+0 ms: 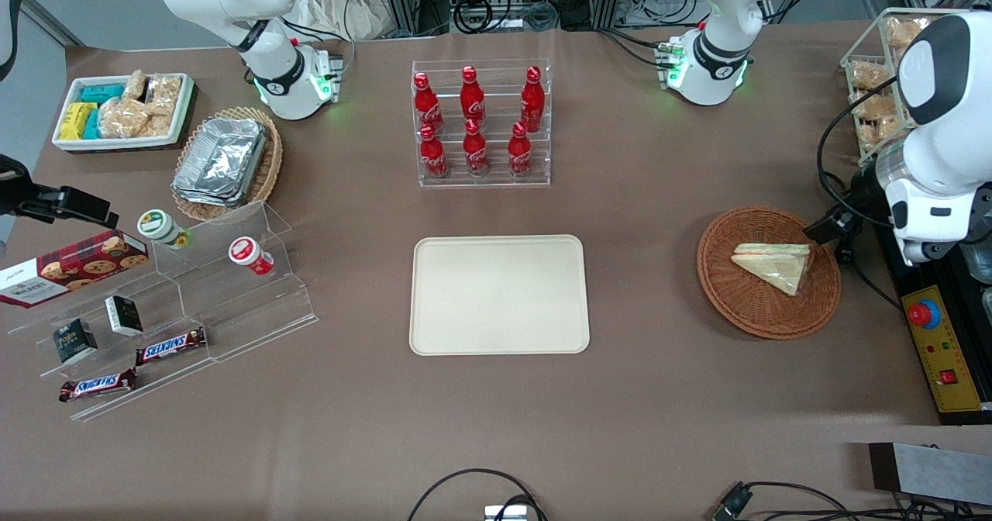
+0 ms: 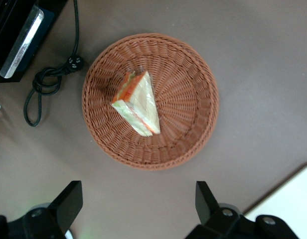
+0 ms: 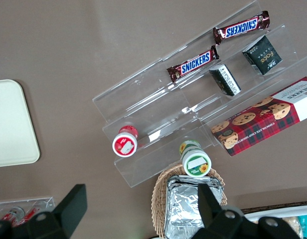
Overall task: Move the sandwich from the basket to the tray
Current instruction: 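Move the left gripper down over the wrapped sandwich in the wicker basket, then lower the open left gripper around the sandwich and close it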
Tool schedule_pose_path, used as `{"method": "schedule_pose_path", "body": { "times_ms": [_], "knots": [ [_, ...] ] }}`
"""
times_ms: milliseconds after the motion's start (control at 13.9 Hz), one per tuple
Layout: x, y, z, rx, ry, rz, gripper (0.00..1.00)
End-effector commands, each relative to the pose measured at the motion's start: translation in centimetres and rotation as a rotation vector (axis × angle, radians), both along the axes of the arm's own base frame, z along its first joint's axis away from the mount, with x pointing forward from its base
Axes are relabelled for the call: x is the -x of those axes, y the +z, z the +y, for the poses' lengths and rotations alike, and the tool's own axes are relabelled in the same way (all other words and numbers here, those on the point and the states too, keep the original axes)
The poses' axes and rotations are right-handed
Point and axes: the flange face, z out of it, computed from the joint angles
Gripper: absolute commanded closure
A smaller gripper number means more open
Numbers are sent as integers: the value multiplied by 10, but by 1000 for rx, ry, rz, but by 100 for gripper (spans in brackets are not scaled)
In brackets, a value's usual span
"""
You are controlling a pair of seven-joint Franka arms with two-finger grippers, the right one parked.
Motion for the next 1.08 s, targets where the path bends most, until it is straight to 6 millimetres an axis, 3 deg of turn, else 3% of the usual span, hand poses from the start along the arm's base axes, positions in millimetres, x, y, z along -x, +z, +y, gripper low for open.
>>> {"method": "schedule_pose_path", "body": {
  "times_ms": [0,288,505,721,1009],
  "knots": [
    [36,-35,19,-7,54,-45,1],
    [49,-74,36,-9,86,-62,1],
    [57,-100,39,-8,88,-81,1],
    [59,-125,57,-8,113,-108,1],
    [52,-148,62,-3,103,-123,1]
  ]
}}
